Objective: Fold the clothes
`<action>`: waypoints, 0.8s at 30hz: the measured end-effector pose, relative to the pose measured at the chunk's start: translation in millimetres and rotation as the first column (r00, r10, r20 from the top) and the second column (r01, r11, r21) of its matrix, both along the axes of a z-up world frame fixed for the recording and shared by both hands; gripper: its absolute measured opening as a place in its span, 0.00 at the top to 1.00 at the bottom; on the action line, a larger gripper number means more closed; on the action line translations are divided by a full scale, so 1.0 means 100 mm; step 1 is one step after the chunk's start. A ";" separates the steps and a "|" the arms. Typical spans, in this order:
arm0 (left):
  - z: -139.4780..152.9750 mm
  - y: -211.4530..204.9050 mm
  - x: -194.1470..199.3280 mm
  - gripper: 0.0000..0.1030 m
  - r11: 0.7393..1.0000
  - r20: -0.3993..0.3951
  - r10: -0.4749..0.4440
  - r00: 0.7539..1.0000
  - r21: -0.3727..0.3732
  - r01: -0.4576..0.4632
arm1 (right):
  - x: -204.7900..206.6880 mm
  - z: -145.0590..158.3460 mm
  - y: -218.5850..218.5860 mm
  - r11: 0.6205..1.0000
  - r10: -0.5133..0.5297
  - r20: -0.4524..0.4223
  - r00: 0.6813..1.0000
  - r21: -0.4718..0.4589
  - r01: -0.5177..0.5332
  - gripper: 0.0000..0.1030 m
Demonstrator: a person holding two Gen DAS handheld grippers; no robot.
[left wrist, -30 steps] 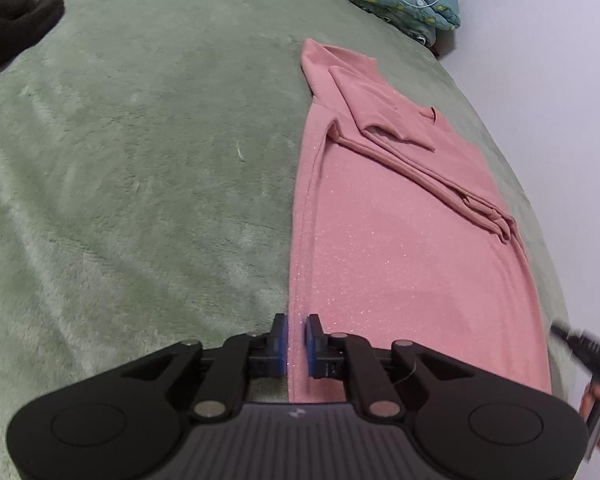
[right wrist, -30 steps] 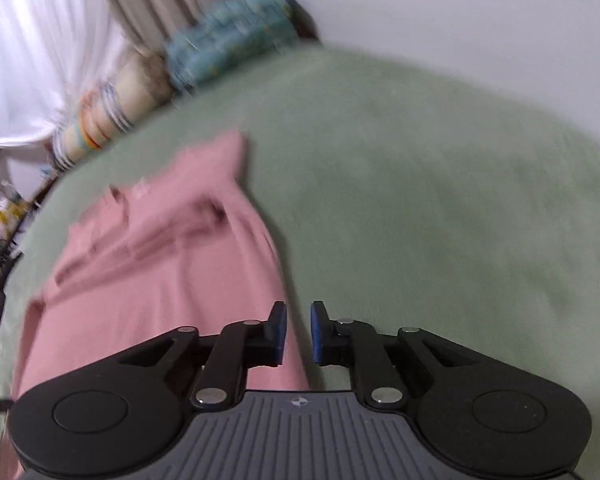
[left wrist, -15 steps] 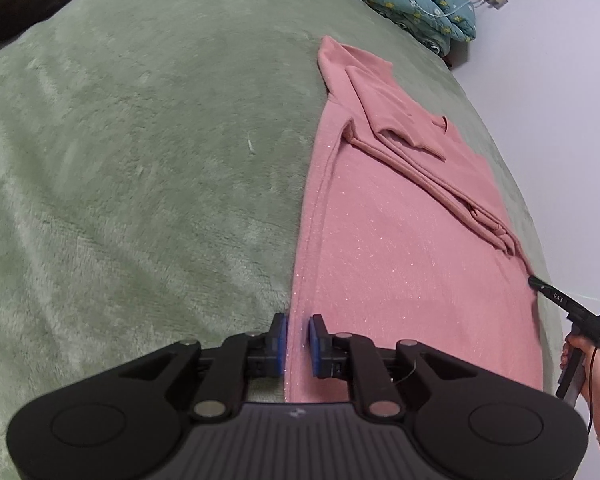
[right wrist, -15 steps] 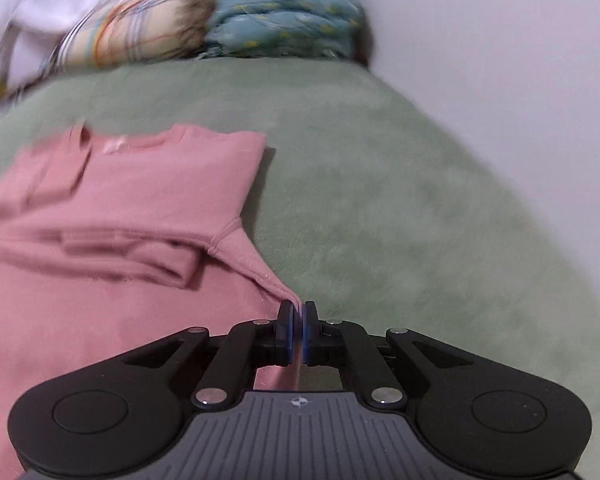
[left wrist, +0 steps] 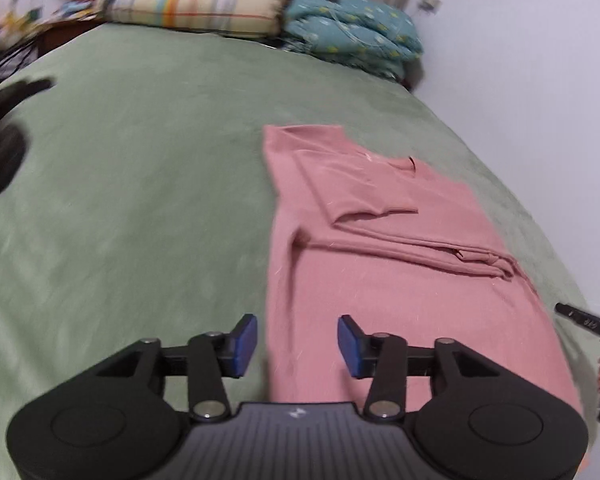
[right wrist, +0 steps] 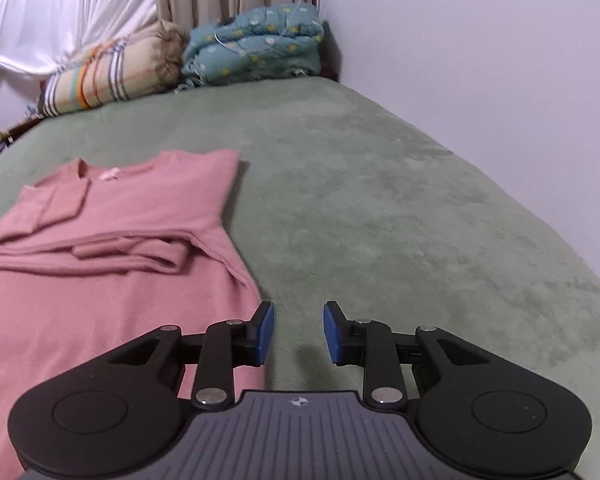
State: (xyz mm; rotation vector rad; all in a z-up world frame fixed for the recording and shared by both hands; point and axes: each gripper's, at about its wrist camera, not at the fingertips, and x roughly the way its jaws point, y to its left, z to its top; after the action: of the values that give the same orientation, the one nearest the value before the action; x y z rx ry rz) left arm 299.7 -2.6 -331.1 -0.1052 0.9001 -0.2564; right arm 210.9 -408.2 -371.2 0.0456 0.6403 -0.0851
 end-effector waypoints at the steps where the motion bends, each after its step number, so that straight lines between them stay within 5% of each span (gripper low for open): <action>1: -0.05 -0.10 0.10 0.57 0.998 0.011 0.001 1.000 0.068 -0.002 | 0.01 0.00 0.02 1.000 0.006 0.008 1.000 0.001 -0.006 0.71; 3: -0.12 -0.20 0.23 0.57 0.990 0.026 0.025 0.999 0.141 -0.028 | 0.11 -0.01 0.08 0.999 0.027 0.008 1.000 -0.031 -0.027 0.68; 8: -0.32 -0.24 0.36 0.58 0.977 0.025 0.094 0.995 0.188 -0.097 | 0.44 -0.14 0.19 0.994 0.057 -0.055 0.997 -0.092 -0.062 0.69; 9: -0.39 -0.23 0.36 0.58 0.973 0.017 0.093 0.995 0.211 -0.095 | 0.50 -0.18 0.20 0.994 0.056 -0.079 0.995 -0.086 -0.063 0.74; 10: -0.43 -0.20 0.33 0.59 0.971 0.026 0.085 0.996 0.220 -0.088 | 0.55 -0.23 0.21 0.995 0.054 -0.103 0.993 -0.081 -0.063 0.94; 12: -0.44 -0.12 0.24 0.67 0.970 0.040 0.096 0.995 0.221 -0.102 | 0.56 -0.28 0.26 0.986 0.090 -0.136 0.987 -0.127 -0.108 0.96; 17: -0.45 0.01 0.01 0.68 0.969 0.069 0.099 0.993 0.221 -0.112 | 0.21 -0.31 0.33 0.958 0.094 -0.156 0.983 -0.256 -0.132 1.00; 19: -0.43 0.02 -0.09 0.68 0.966 0.073 0.097 0.993 0.232 -0.112 | 0.08 -0.32 0.23 0.966 0.056 -0.175 0.983 -0.240 -0.098 1.00; 21: -0.39 0.08 -0.19 0.71 0.962 0.035 0.130 0.991 0.239 -0.134 | -0.15 -0.23 0.06 0.990 0.026 -0.147 0.989 -0.131 -0.045 1.00; 24: -0.25 0.26 -0.44 0.72 0.980 0.018 0.162 0.987 0.112 -0.162 | -0.54 -0.06 -0.14 1.000 0.014 -0.071 0.997 0.005 -0.014 0.98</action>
State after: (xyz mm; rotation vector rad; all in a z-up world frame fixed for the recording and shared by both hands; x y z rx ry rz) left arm 256.1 23.8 -355.8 -0.0720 0.8903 -0.0540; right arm 156.7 -422.2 -376.7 0.0425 0.7112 -0.0719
